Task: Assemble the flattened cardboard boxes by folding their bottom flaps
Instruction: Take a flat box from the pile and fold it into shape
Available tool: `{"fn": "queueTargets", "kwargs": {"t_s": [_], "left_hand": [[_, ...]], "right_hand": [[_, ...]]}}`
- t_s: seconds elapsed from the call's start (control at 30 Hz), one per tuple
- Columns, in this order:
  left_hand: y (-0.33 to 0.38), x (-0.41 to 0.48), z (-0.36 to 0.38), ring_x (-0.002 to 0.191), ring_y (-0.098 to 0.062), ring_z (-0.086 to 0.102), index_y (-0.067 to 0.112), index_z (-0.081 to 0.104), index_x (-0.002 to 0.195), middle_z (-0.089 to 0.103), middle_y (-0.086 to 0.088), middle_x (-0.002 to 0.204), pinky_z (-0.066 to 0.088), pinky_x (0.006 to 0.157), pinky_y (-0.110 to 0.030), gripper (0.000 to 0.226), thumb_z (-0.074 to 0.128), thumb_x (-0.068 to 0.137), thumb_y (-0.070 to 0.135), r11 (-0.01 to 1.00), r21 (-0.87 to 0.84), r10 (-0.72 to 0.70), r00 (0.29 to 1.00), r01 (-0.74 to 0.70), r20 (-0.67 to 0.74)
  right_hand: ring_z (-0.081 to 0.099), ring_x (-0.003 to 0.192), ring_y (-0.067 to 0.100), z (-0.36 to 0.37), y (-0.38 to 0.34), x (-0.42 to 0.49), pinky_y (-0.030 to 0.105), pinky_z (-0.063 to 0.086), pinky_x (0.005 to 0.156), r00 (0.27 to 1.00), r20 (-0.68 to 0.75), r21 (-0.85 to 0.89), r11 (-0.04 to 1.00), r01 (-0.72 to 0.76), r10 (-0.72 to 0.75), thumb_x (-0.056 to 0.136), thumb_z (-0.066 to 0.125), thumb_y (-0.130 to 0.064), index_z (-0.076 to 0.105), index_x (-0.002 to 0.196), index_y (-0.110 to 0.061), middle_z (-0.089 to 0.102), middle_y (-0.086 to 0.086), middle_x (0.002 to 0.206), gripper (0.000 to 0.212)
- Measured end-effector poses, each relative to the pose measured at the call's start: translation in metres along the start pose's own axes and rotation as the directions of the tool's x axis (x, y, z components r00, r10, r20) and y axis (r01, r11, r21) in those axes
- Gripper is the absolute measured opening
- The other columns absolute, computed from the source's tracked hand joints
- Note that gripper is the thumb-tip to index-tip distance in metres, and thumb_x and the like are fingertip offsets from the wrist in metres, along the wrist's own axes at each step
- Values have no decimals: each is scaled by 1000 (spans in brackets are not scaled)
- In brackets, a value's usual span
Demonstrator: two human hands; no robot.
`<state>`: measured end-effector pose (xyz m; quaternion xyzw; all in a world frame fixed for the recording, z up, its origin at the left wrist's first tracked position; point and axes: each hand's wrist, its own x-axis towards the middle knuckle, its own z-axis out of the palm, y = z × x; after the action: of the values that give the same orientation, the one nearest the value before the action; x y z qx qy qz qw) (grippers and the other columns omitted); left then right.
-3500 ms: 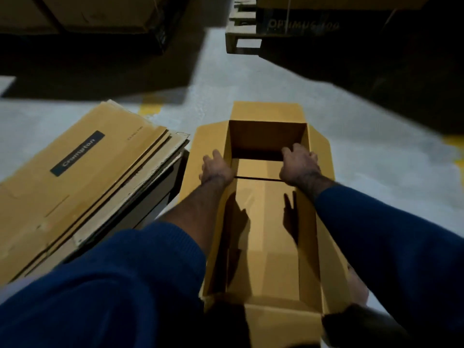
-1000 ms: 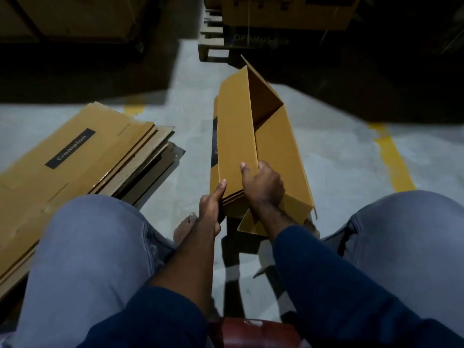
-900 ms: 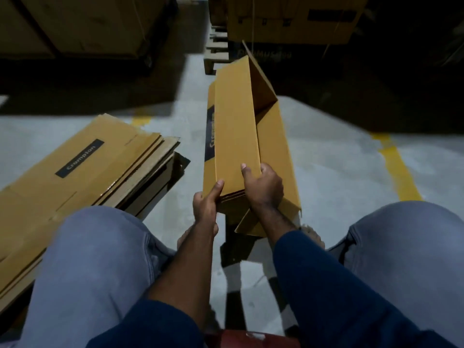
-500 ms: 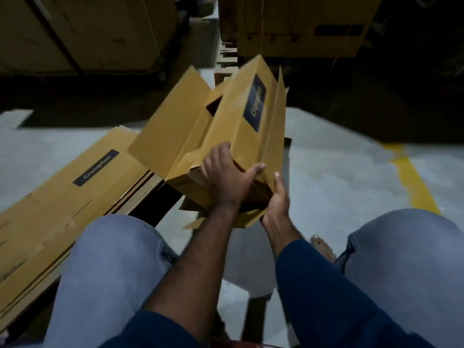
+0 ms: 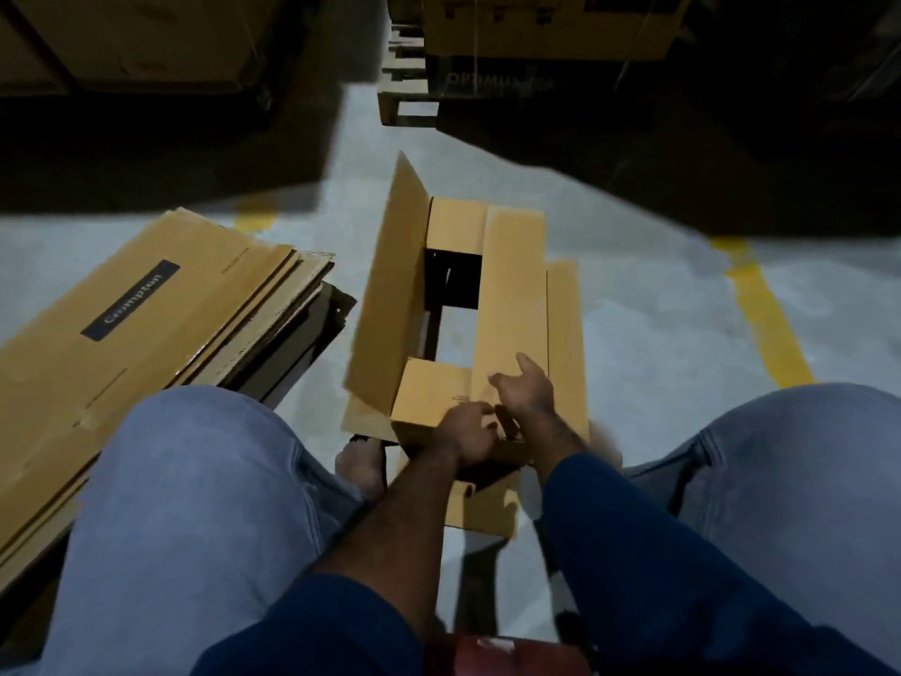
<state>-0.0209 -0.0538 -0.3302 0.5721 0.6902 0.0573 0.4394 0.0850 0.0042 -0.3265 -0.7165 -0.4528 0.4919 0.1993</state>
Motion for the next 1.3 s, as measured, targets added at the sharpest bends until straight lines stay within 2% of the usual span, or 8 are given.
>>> {"fn": "queueTargets", "kwargs": {"t_s": [0.17, 0.4, 0.5, 0.67, 0.97, 1.17, 1.23, 1.3], "left_hand": [[-16, -2, -26, 89, -28, 68, 16, 70, 100, 71, -6, 98, 59, 82, -40, 26, 59, 94, 39, 887, -281, -460, 751, 366, -474], [-37, -25, -36, 101, -32, 60, 4, 65, 124, 65, -18, 126, 48, 65, -36, 51, 63, 95, 45, 552, -594, -798, 576, 585, -175], [-57, -17, -41, 122, -39, 56, 4, 54, 136, 55, -22, 138, 48, 96, -44, 54, 68, 92, 32, 475, -786, -818, 527, 395, -230], [-42, -5, -36, 98, -29, 58, 28, 55, 139, 66, -5, 125, 44, 76, -32, 43, 61, 98, 42, 735, -619, -566, 752, 276, -337], [-36, -20, -18, 93, -24, 64, 22, 68, 108, 66, 4, 90, 47, 73, -30, 48, 44, 99, 63, 696, -694, -569, 732, 184, -376], [-98, 10, -14, 97, -25, 68, 7, 66, 112, 73, -5, 107, 54, 91, -48, 112, 40, 61, 103, 355, -889, -889, 398, 289, -226], [-73, -7, -34, 106, -29, 63, 8, 48, 129, 61, -9, 119, 55, 90, -49, 84, 75, 74, 66, 313, -895, -917, 347, 317, -197], [-51, -18, -53, 131, -41, 46, 17, 25, 150, 35, -20, 147, 46, 103, -54, 86, 79, 84, 27, 500, -754, -862, 329, 426, -386]], "right_hand": [[27, 145, 38, 21, 20, -13, 52, 39, 112, 999, 36, -415, 910, -21, 39, 86, 75, -47, 27, 159, -36, 20, 10, 163, 88], [-6, 154, 46, 39, 26, -24, 63, 10, 123, 998, -15, -597, 801, 39, -59, 83, 75, -55, 26, 153, -32, -5, 20, 169, 89], [-5, 154, 47, 39, 25, -18, 66, 12, 122, 997, -9, -627, 777, 56, -78, 83, 76, -54, 22, 155, -32, -6, 20, 169, 93], [-2, 153, 49, 43, 30, -12, 70, 13, 119, 1000, 13, -617, 787, 11, -4, 84, 76, -51, 18, 157, -36, -6, 17, 169, 94], [23, 153, 33, 53, 15, -18, 52, 34, 120, 949, -31, -518, 817, 253, -313, 96, 63, -26, 36, 153, -26, 27, 8, 163, 64], [58, 120, 25, 74, 8, -23, 40, 54, 98, 943, 214, -382, 867, 320, -254, 96, 59, -19, 56, 142, -23, 57, 4, 142, 46], [59, 120, 24, 78, 13, -26, 36, 54, 97, 934, 260, -397, 855, 334, -245, 95, 60, -17, 58, 141, -22, 59, 4, 141, 46], [60, 121, 24, 82, 15, -23, 36, 54, 96, 930, 273, -388, 856, 342, -248, 94, 61, -17, 59, 140, -21, 60, 4, 141, 46]]}}
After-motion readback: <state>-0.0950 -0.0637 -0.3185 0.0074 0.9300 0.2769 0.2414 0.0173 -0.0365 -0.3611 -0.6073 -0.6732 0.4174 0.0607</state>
